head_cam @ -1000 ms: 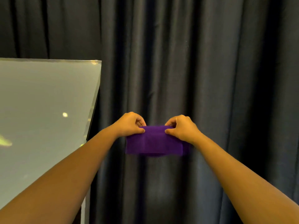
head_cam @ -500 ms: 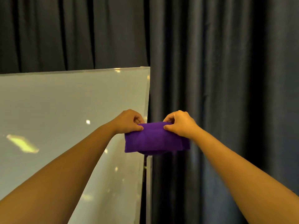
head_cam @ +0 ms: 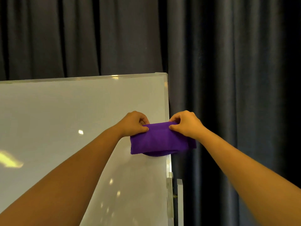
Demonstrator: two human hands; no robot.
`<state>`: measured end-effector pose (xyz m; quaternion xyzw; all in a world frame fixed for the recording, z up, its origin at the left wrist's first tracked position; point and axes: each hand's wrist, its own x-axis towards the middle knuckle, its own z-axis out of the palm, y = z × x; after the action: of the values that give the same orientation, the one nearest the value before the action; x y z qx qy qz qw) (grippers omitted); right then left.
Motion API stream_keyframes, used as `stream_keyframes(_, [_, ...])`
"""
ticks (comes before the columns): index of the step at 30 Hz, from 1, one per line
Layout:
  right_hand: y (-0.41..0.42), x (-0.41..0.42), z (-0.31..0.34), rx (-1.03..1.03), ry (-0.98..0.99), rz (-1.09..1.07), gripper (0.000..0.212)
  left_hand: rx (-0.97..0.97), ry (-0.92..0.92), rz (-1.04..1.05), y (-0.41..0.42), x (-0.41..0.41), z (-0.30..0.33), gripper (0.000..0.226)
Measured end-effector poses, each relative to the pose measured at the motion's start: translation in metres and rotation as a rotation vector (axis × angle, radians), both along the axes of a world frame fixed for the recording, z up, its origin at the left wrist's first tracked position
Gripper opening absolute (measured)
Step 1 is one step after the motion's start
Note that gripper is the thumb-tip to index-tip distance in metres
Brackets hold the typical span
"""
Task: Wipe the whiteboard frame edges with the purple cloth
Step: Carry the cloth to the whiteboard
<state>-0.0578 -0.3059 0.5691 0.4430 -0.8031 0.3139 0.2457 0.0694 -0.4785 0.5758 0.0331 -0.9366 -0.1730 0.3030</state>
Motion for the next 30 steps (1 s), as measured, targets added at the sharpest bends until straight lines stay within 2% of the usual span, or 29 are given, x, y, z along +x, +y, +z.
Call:
stream_keyframes(6, [-0.012, -0.033, 0.021, -0.051, 0.142, -0.075, 0.013, -0.042, 0.112, -0.014, -0.012, -0.039, 0.016, 0.01])
stream_keyframes(16, [-0.046, -0.07, 0.041, -0.174, 0.22, -0.201, 0.014, -0.123, 0.222, -0.068, -0.054, -0.1, 0.046, 0.012])
stream_keyframes(22, [-0.049, -0.085, 0.047, -0.222, 0.216, -0.294, 0.012, -0.161, 0.291, -0.14, -0.062, -0.129, 0.051, 0.014])
stream_keyframes(26, [-0.051, -0.091, 0.031, -0.277, 0.171, -0.328, 0.015, -0.119, 0.375, -0.189, -0.061, -0.141, 0.038, 0.017])
stream_keyframes(30, [-0.066, -0.082, 0.021, -0.363, 0.361, -0.556, 0.027, -0.06, 0.457, -0.19, -0.061, -0.148, 0.022, 0.02])
